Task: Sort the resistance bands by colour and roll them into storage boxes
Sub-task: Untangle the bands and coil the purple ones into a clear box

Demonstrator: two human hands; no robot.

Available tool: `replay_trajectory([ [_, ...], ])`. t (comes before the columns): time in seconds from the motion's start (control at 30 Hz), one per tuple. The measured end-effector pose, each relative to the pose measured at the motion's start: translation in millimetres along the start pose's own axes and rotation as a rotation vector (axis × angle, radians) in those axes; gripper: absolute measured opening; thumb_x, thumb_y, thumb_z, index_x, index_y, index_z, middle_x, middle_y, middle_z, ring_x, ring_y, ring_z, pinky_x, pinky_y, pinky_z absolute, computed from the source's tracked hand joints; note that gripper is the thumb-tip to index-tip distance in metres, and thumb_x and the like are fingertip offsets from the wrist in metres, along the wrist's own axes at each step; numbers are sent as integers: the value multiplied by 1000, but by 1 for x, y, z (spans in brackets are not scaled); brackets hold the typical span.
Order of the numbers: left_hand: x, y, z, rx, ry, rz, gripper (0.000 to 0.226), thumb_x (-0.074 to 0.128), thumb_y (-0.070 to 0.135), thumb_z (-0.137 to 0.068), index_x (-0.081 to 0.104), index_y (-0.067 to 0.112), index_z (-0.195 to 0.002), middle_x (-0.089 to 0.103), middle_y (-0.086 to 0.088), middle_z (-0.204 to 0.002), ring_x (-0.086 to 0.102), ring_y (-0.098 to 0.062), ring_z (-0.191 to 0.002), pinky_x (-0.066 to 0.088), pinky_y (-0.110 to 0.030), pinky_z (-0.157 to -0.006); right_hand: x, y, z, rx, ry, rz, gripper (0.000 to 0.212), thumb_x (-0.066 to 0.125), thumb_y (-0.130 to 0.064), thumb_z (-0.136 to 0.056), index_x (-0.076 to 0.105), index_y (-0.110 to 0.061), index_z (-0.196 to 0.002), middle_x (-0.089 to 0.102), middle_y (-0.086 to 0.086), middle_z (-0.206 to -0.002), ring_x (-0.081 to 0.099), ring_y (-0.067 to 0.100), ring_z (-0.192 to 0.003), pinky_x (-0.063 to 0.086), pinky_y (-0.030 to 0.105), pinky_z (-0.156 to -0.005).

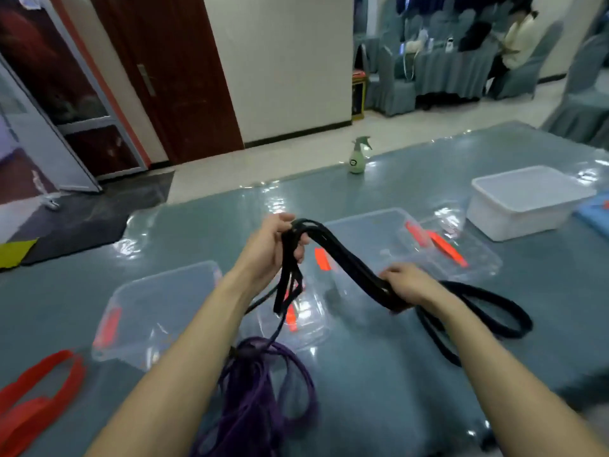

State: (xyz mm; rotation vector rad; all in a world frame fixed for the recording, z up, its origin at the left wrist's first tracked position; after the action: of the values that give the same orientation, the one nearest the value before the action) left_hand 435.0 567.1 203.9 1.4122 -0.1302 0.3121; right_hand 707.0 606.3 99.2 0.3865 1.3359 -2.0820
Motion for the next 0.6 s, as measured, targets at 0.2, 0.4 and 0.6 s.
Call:
replay_trajectory([
  [0.2, 161, -98, -22, -148, -113, 142, 35, 35, -14, -106, 45, 6, -132, 66, -21, -90, 60, -29, -76, 54, -40, -79, -7, 108, 25, -168, 217, -398, 46, 42, -62, -104, 73, -28, -110, 73, -9, -106, 66, 11, -101, 50, 48, -101],
  [0.4, 266, -152, -26, -249, -156, 285, 38, 39, -18, -107, 48, 4, -137, 62, -25, -101, 62, -32, -86, 53, -46, -97, -55, 173, 38, -231, 218, -272, 76, 82, -90, -60, 62, -48, -120, 74, -21, -105, 70, -5, -96, 56, 19, -79],
  [0.6, 333, -161, -32, -222, -283, 183, 39, 46, -15, -107, 55, 6, -138, 66, -37, -136, 75, -36, -109, 61, -44, -105, -100, 212, 30, -154, 454, -303, 24, 73, -55, -82, 66, -33, -82, 70, -13, -71, 64, 4, -66, 46, 18, -57],
])
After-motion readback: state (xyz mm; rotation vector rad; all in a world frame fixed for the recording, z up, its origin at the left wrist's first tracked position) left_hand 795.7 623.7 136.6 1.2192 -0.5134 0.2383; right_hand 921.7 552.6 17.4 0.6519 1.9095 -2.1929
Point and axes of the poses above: each hand's wrist, its own z-axis away from the middle knuckle, its own x-axis out of the palm, y = z × x, the point moved 8 cm from there along -z, towards the middle knuckle
